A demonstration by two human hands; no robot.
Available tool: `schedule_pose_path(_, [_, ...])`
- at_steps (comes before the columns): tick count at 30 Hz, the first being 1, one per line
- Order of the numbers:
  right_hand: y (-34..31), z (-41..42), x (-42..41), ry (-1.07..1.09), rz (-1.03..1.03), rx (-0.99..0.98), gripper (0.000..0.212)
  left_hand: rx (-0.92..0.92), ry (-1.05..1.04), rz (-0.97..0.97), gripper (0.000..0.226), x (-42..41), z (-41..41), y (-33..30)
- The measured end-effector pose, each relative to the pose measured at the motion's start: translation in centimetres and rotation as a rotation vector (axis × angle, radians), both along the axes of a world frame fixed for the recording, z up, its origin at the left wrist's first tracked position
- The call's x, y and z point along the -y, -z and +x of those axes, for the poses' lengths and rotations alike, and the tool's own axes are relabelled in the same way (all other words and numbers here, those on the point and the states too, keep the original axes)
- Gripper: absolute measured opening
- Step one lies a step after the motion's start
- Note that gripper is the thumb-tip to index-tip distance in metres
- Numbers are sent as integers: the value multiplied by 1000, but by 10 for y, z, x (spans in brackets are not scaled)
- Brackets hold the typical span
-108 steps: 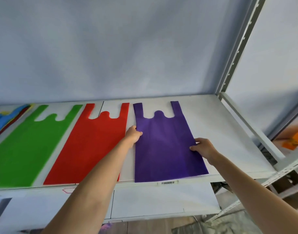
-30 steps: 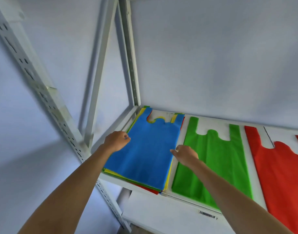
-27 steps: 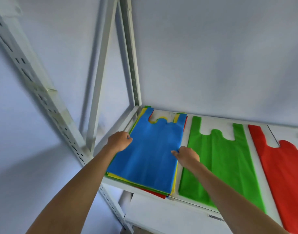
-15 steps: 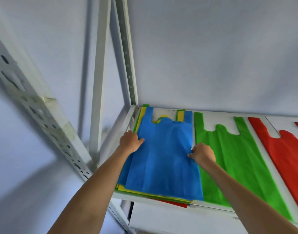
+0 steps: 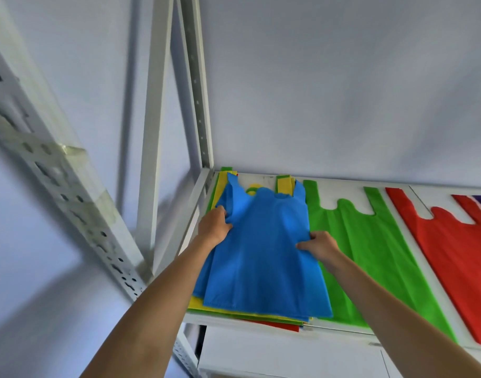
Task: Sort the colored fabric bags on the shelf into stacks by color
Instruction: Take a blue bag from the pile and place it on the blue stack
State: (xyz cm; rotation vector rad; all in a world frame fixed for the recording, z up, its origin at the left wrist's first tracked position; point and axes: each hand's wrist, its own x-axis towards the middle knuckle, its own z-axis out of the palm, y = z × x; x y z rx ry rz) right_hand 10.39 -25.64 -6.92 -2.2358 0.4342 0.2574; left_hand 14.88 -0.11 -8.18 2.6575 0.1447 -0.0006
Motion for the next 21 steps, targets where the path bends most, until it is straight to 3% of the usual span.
schedule_pose_path(2, [4, 0, -1, 33, 44, -28, 24, -68, -67, -182, 23, 4, 0, -4])
schedule_pose_path(5, [6, -2, -1, 86, 87, -34, 22, -294, -182, -587, 47, -2, 6, -10])
schedule_pose_path(8, [6, 0, 2, 135, 95, -2, 38, -574, -106, -472, 64, -10, 5, -18])
schedule_pose_path(11, [2, -2, 8, 193, 235, -22, 63, -686, -80, -393, 62, -14, 5, -27])
schedule_pose_path(14, [1, -7, 15, 179, 498, -190, 49, -762, -83, -426, 60, -18, 9, -28])
schedule_pose_path(16, [1, -11, 14, 149, 540, -233, 33, -705, -103, -546, 52, -17, 11, -25])
schedule_pose_path(18, [3, -15, 13, 97, 525, -204, 18, -525, -151, -662, 41, -15, 14, -20])
schedule_pose_path(21, [4, -18, 12, 41, 523, -178, 10, -330, -205, -590, 26, -13, 13, -11])
